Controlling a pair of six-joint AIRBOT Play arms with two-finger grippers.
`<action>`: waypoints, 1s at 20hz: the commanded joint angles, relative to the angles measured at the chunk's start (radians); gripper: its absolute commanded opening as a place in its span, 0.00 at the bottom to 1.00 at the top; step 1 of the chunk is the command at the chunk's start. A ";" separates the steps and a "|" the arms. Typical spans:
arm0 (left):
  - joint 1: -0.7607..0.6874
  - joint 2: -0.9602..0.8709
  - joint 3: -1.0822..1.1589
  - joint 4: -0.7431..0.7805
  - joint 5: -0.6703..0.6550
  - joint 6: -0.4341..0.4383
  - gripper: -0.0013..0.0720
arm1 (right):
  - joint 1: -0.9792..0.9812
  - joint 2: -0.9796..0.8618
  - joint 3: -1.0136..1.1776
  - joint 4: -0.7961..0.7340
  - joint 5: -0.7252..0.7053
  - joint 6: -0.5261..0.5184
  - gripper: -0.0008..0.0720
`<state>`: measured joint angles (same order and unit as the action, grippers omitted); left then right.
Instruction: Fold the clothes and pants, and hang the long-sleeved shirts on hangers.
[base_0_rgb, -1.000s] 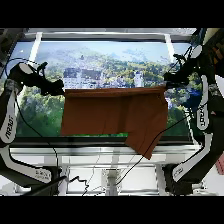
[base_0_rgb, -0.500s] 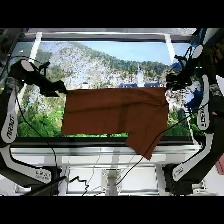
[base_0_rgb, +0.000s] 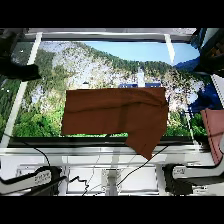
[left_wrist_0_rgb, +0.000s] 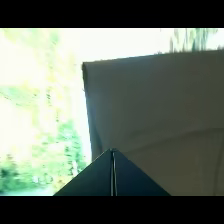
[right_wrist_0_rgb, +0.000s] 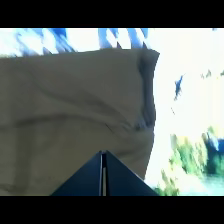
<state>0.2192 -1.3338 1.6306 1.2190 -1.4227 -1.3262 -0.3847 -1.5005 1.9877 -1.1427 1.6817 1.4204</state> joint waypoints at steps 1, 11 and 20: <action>0.049 0.148 -0.069 -0.005 -0.002 0.061 0.03 | -0.084 0.167 -0.028 0.111 -0.025 -0.027 0.04; 0.192 0.544 -0.705 -0.083 0.132 0.186 0.03 | -0.034 0.687 -0.905 0.038 -0.120 -0.160 0.04; 0.192 0.552 -0.887 -0.098 0.139 0.181 0.03 | -0.014 0.935 -1.478 -0.130 -0.321 0.003 0.69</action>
<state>0.4099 -0.7864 0.7895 1.1240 -1.2865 -1.1454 -0.4019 -0.5953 0.6476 -1.2449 1.4666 1.3167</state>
